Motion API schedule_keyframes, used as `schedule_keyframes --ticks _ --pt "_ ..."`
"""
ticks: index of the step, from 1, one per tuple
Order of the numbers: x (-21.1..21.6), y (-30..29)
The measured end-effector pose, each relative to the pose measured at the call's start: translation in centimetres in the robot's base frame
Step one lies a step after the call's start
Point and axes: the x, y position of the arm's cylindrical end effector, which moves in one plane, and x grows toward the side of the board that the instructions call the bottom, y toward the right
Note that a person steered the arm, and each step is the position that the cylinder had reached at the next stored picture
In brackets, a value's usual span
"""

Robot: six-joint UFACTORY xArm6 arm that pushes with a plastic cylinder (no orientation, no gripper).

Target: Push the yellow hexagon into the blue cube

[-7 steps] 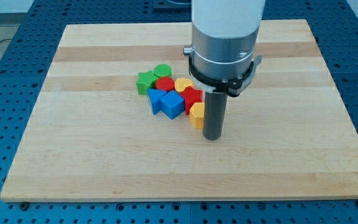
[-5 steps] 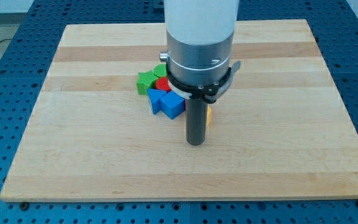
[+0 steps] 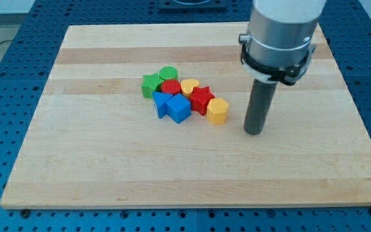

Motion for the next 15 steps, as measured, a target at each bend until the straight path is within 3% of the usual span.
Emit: schedule_keyframes --ticks 2,4,6,8,9,10,11,12,15 --pt "0.2 -4.0" --pt "-5.0 -4.0" --pt "-3.6 -4.0" --pt "-2.4 -0.5" --pt "-3.7 4.1" --pt "-8.3 5.9" --pt "-13.3 5.6" --pt "-13.8 2.1" --pt "-9.8 -4.8"
